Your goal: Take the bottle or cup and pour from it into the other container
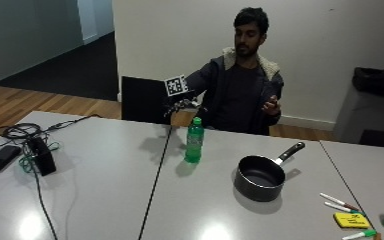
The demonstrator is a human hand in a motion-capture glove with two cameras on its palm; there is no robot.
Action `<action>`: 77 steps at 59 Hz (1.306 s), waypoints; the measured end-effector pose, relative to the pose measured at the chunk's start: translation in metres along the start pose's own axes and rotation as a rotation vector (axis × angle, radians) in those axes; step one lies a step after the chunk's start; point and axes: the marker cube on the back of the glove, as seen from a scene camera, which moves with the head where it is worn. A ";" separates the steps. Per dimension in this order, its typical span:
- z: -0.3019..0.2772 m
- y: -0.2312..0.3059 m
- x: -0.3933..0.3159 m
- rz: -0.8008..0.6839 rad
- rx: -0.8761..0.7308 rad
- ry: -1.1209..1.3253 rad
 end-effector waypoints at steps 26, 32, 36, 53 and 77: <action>0.102 -0.079 0.008 0.183 -0.050 -0.627; 0.122 -0.082 0.005 0.168 0.003 -0.744; 0.130 -0.085 0.004 0.180 0.029 -0.816; 0.137 -0.105 0.000 0.158 0.029 -0.869; 0.081 -0.148 -0.069 -0.084 -0.093 -0.553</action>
